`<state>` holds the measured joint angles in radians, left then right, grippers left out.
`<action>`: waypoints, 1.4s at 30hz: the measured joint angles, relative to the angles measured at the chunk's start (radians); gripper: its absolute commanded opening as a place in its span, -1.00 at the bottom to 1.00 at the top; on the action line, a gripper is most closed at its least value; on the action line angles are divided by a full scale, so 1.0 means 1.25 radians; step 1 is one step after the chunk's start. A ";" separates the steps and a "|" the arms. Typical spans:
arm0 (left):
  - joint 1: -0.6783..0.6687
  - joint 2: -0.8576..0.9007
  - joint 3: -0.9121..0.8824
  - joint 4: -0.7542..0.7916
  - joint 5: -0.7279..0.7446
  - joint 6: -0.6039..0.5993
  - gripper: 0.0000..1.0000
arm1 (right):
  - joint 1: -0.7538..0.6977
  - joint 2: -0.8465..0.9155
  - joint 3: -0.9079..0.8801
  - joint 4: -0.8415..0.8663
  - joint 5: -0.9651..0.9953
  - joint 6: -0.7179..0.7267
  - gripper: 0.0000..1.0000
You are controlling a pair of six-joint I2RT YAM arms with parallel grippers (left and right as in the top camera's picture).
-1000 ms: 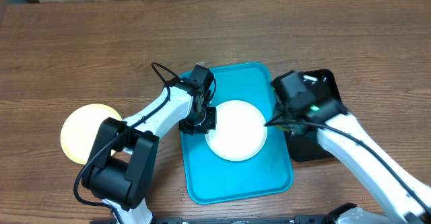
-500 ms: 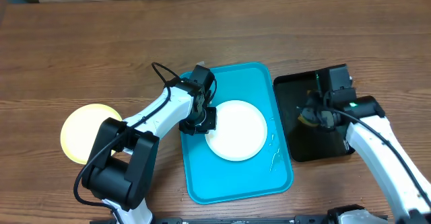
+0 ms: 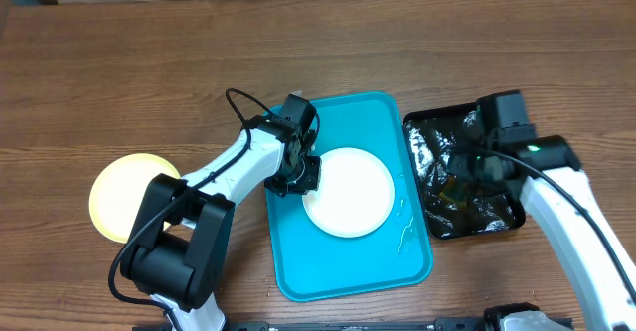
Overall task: Clean dirty plates on tray and stack at the side
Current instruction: 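Return the sponge to the black tray with right gripper, then lift the white plate by its rim with left gripper, tilting up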
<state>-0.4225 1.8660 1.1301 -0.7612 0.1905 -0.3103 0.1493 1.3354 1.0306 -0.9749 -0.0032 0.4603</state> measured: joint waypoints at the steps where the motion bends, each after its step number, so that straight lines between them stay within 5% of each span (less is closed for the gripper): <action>1: 0.000 0.000 0.000 0.001 0.001 0.003 -0.92 | 0.000 -0.030 0.023 -0.029 -0.008 -0.001 0.04; 13: 0.004 -0.034 0.062 -0.186 -0.030 0.027 -0.91 | 0.000 -0.198 0.058 -0.136 -0.035 -0.007 0.21; 22: 0.068 -0.255 0.128 -0.260 -0.052 0.024 -0.91 | 0.000 -0.198 0.058 -0.140 -0.036 -0.007 0.21; 30: 0.110 -0.306 0.127 -0.252 -0.049 0.022 -0.92 | 0.000 -0.198 0.058 -0.143 -0.036 -0.007 0.22; 42: -0.042 -0.263 0.220 -0.112 -0.081 -0.028 -0.92 | -0.083 -0.198 0.058 -0.214 -0.085 0.042 0.24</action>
<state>-0.4755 1.5375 1.4048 -0.9012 0.0887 -0.3450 0.0460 1.0874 1.1034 -1.2419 -0.1089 0.5133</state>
